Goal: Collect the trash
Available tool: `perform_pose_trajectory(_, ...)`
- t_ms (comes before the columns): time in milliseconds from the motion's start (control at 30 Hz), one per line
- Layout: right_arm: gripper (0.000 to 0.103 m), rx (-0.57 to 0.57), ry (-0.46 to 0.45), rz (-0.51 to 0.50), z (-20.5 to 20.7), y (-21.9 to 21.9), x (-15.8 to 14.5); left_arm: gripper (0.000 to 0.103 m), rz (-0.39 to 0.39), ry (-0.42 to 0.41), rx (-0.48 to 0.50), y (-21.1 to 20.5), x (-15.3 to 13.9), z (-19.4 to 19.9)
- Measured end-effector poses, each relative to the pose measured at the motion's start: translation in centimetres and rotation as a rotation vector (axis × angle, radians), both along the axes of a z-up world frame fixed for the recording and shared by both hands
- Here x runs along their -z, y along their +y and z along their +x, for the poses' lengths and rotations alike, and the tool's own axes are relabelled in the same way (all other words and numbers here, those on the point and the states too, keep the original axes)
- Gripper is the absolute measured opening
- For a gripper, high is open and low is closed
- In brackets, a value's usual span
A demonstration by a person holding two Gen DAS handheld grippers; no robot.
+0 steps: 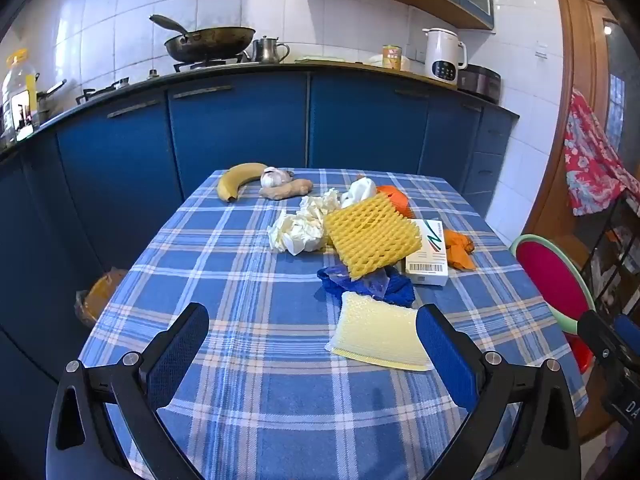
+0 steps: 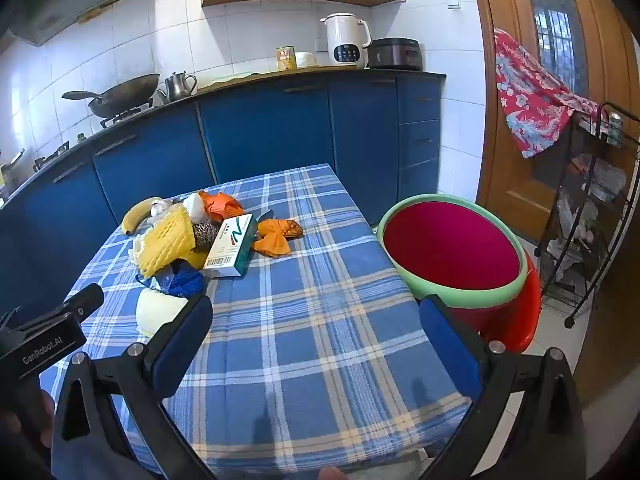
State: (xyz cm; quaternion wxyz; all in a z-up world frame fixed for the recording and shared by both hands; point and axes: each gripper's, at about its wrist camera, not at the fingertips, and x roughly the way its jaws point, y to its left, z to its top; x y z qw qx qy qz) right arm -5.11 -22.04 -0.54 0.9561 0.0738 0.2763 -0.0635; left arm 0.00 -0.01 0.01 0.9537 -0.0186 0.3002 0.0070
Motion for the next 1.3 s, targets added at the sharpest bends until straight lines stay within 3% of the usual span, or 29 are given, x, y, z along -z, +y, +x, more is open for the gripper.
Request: perform_pose_trajectory(1300, 0.102, -0.003, 0.006, 0.005, 0.0, 0.2, 0.0, 0.103, -0.009, -0.002, -0.021, 0.5, -0.1, -0.2)
